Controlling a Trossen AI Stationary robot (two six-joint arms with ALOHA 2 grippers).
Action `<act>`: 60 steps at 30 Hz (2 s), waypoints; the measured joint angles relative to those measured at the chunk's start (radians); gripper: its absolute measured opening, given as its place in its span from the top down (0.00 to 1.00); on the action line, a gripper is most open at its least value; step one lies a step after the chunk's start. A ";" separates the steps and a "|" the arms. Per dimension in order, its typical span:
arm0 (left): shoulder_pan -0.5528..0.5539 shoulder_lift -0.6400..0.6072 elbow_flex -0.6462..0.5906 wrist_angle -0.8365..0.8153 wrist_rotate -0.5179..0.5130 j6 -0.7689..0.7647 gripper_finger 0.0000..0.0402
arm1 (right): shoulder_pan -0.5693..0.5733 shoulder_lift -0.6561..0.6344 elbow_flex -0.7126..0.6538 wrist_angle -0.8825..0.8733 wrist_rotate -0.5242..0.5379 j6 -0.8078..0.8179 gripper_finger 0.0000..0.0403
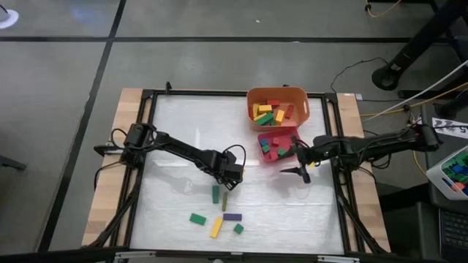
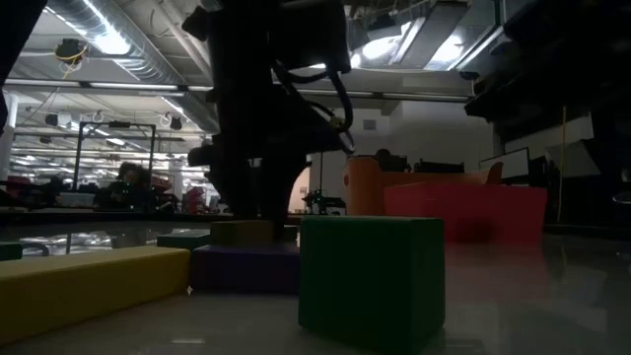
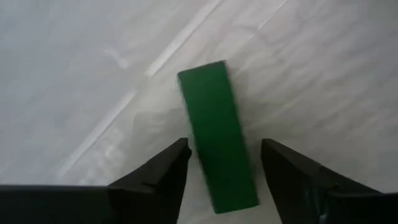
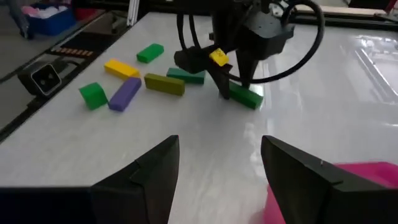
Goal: Sort blocks by size
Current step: Put the green rectangle block into the orange bin
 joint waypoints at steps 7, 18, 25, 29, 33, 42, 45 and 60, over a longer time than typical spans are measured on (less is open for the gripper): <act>0.001 0.015 0.001 -0.007 0.002 -0.040 0.76 | -0.001 -0.093 -0.034 -0.037 0.001 -0.021 0.44; 0.074 -0.030 0.001 0.455 0.015 0.088 0.80 | -0.001 -0.179 -0.153 0.008 0.000 -0.017 0.44; 0.200 -0.030 0.002 0.911 -0.043 0.389 0.76 | -0.001 -0.184 -0.235 0.209 0.000 -0.018 0.44; 0.291 -0.029 0.001 1.034 -0.112 0.516 0.76 | -0.001 -0.184 -0.242 0.219 0.000 -0.018 0.44; 0.376 -0.029 0.001 1.051 -0.114 0.566 0.74 | -0.001 -0.184 -0.242 0.219 -0.009 -0.018 0.44; 0.450 -0.029 0.001 1.048 -0.089 0.484 0.56 | -0.001 -0.184 -0.242 0.219 -0.011 -0.018 0.44; 0.457 -0.038 0.001 1.035 0.023 0.455 0.51 | -0.001 -0.184 -0.242 0.218 -0.011 -0.018 0.44; 0.186 -0.218 0.001 0.279 0.452 -0.158 0.48 | -0.001 -0.184 -0.242 0.160 -0.011 -0.019 0.44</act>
